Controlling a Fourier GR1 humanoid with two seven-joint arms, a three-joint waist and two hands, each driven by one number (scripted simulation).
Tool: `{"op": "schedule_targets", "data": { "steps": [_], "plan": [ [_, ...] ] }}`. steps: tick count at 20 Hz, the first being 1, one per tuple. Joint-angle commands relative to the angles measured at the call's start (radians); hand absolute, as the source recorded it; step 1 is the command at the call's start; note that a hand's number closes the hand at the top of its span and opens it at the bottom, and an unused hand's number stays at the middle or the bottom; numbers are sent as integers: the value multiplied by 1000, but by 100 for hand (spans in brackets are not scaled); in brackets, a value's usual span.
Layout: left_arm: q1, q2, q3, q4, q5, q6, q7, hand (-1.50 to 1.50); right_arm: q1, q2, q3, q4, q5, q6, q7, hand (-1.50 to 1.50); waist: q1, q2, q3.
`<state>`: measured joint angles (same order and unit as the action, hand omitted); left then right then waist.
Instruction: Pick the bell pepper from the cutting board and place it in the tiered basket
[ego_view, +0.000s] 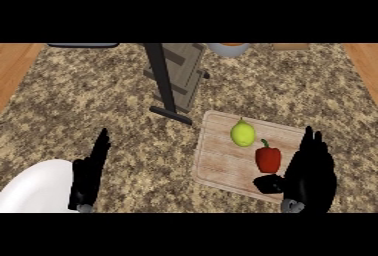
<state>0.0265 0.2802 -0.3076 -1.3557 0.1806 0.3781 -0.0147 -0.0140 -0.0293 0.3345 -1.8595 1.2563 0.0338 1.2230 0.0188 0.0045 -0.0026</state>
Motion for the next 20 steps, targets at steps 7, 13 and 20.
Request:
{"op": "schedule_targets", "data": {
  "steps": [7, 13, 20],
  "plan": [
    [51, -9, 11, -2, -15, -4, -36, 0, -195, 29, -22, 157, -83, 95, 259, -150, -4, -4, 2],
    [32, 6, 12, -17, -18, -16, 4, 0, -200, 29, -96, 237, -160, 174, 264, -150, -5, -4, 2],
    [-5, -20, 29, 6, -19, -10, 15, 0, -244, 29, -154, 317, -210, 174, 237, -150, -15, -3, 2]
  ]
}}
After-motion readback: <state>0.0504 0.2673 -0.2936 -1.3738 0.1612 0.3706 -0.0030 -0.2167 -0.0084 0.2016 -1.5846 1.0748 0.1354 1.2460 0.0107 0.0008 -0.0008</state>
